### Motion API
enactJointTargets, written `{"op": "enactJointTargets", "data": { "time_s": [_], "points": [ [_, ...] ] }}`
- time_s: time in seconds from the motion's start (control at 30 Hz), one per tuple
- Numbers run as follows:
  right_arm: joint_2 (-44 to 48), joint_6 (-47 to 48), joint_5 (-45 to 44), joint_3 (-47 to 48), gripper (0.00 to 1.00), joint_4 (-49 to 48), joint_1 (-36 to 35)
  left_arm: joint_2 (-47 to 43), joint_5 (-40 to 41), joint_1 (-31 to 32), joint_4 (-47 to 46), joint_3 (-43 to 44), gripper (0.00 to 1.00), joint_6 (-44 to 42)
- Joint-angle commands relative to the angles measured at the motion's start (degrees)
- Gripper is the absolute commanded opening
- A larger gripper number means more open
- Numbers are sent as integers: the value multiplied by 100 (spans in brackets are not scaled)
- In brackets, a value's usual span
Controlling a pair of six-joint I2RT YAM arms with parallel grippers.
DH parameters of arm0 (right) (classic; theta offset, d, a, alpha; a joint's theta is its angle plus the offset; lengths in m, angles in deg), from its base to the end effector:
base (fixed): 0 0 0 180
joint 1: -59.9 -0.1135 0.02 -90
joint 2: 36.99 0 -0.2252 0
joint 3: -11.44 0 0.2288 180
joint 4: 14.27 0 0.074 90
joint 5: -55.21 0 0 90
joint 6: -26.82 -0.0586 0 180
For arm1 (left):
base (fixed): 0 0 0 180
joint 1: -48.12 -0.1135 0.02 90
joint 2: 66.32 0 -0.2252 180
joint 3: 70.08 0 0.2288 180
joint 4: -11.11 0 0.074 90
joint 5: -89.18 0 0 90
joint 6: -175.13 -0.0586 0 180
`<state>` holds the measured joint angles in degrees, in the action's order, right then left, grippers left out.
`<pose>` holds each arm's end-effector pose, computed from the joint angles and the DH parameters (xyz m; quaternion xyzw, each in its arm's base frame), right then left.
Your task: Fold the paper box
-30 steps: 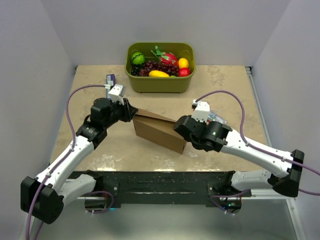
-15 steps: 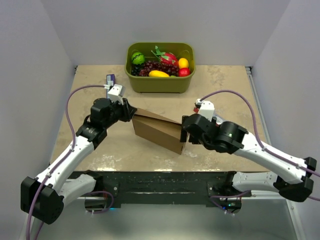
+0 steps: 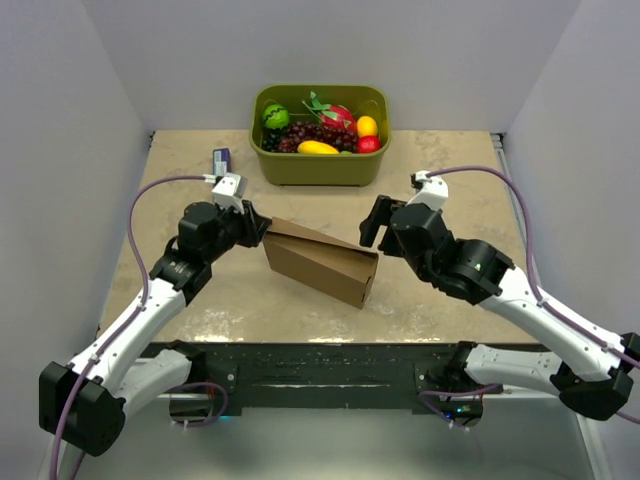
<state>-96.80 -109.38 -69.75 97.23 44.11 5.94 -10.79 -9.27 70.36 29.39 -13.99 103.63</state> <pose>0.1539 0.1545 0.3430 0.0878 0.8437 0.1835 0.4967 0.2254 -0.1015 0.2612 0.0697 0.8035 -0.2605 0.5307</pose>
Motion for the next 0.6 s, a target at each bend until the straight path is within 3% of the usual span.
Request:
{"op": "enactJointTargets", "data": {
  "time_s": [0.0, 0.23, 0.27, 0.3, 0.4, 0.57],
  "points": [
    [-197, 278, -46, -141, 82, -644, 52, 125, 291, -27, 888, -274, 26, -110],
    [-242, -100, 454, -668, 69, -670, 34, 178, 361, -27, 897, -256, 26, -101],
    [-233, -205, 507, -826, 65, -662, 34, 204, 344, -35, 897, -256, 26, -92],
    [-224, -267, 560, -888, 56, -653, 8, 204, 352, -27, 888, -265, 26, -92],
    [-180, -556, 456, -1082, 44, -592, -281, 257, 370, -18, 914, -274, 26, -75],
    [-127, -1206, -27, -1502, 40, -424, -704, 266, 379, 0, 871, -335, 25, 39]
  ]
}}
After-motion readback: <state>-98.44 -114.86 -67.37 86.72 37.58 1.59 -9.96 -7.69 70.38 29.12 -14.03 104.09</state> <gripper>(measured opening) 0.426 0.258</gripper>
